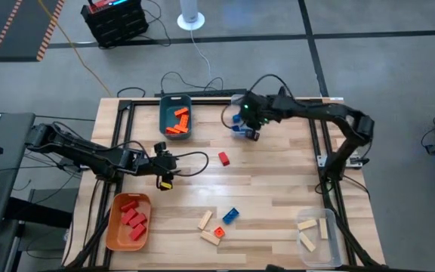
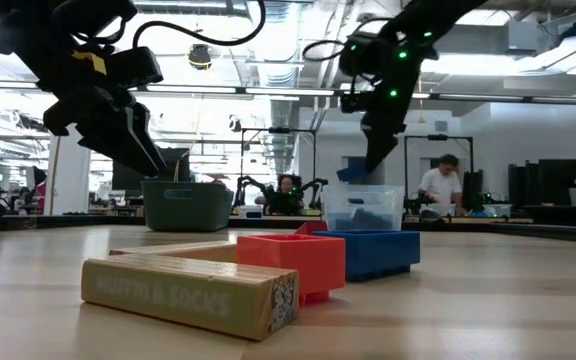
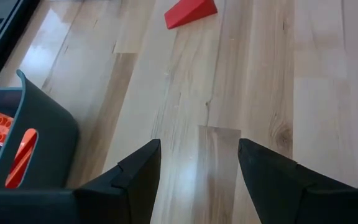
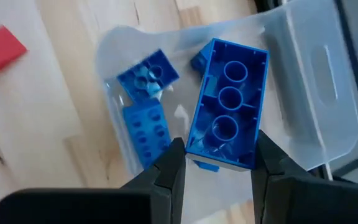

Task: Sort blocks
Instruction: Put the blue game piece into the top transparent bin

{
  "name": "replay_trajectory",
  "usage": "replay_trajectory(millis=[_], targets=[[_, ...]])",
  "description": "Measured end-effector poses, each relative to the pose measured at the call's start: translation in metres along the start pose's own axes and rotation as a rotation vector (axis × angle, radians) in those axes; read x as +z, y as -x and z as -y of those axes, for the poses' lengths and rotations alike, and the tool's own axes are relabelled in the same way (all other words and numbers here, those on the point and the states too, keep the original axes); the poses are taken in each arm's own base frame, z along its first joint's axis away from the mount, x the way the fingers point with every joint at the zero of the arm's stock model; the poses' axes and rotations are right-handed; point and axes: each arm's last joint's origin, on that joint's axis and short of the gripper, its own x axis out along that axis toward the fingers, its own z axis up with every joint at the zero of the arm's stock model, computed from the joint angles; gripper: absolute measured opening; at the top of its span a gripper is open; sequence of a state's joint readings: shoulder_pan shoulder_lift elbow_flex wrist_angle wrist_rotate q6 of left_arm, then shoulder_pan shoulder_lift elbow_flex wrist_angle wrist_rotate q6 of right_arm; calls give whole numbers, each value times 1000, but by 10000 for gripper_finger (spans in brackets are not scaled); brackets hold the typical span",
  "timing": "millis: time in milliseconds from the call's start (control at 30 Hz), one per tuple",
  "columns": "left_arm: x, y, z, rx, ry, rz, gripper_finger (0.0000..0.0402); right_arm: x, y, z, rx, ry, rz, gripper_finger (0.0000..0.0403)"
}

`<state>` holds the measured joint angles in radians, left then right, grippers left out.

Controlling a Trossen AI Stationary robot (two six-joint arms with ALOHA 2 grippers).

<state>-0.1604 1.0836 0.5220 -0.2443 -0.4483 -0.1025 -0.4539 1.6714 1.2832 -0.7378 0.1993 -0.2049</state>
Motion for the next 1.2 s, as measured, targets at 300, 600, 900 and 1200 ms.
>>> replay_trajectory(millis=[300,600,900,1200], targets=[[2,0,0,-3,88,22,210,23,-27,28,129,37,-157,108],[2,2,5,-25,119,27,210,28,-33,35,148,54,-210,108],[2,2,6,-34,122,26,210,26,-32,37,153,70,-222,108],[2,2,7,-47,128,23,210,26,-32,37,154,75,-223,108]])
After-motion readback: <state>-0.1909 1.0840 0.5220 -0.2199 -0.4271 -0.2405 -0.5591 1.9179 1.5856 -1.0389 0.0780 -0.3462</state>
